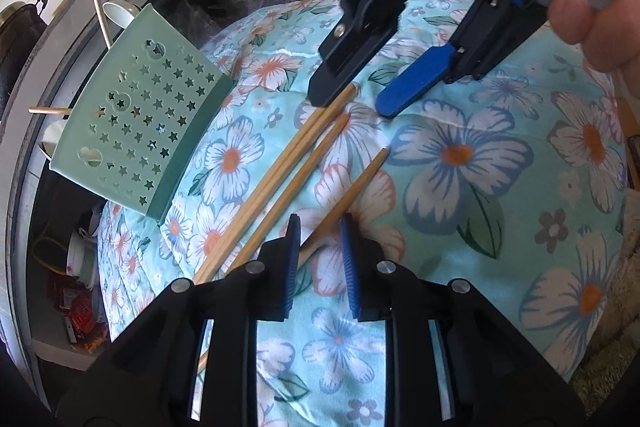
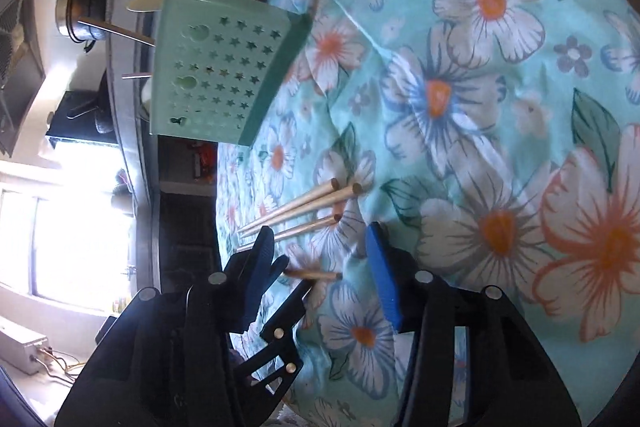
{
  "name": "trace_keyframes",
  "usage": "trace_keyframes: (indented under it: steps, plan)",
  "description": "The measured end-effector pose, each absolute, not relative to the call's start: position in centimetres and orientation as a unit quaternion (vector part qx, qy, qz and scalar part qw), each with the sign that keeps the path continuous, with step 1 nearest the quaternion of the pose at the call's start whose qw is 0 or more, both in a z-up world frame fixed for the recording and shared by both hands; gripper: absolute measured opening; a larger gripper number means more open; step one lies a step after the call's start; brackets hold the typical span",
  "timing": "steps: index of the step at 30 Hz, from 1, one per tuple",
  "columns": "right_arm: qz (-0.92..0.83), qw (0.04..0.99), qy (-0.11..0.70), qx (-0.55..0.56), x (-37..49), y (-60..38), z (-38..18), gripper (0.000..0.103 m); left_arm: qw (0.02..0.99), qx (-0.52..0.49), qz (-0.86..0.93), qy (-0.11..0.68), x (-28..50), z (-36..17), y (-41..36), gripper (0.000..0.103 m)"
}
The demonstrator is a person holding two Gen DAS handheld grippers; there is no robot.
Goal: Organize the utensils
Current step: 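Grasp a wooden chopstick with the left gripper while the right grasps another chopstick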
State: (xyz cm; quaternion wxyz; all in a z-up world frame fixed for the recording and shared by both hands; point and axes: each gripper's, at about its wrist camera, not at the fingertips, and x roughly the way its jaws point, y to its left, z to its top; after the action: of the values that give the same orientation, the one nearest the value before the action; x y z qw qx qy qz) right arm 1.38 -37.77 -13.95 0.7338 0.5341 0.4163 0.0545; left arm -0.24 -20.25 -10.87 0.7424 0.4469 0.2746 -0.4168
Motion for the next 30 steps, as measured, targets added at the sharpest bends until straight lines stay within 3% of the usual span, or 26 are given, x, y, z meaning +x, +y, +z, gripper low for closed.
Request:
trace_keyframes:
  steps: [4,11,17,25,28,30]
  plan:
    - [0.044,0.724,0.411,0.553,2.2,-37.9,-14.7,0.044,0.744,0.437,-0.415,0.287,-0.5,-10.6,-19.7,0.019]
    - [0.027,0.727,0.409,0.551,2.8,-37.7,-15.5,0.016,0.747,0.429,-0.411,0.297,-0.7,-10.6,-19.5,0.019]
    - [0.005,0.754,0.377,0.538,0.9,-39.2,-13.1,0.013,0.746,0.426,-0.414,0.301,-0.6,-10.6,-19.5,0.019]
    - [-0.097,0.802,0.319,0.495,-1.1,-44.5,-9.7,0.016,0.744,0.427,-0.415,0.302,-0.1,-10.8,-19.6,0.019]
    - [-0.115,0.797,0.323,0.498,-1.4,-45.0,-10.2,0.037,0.744,0.427,-0.416,0.302,-0.1,-10.9,-19.6,0.019]
    - [-0.120,0.788,0.323,0.510,-1.8,-45.3,-10.8,0.039,0.744,0.427,-0.415,0.302,-0.1,-10.9,-19.6,0.019]
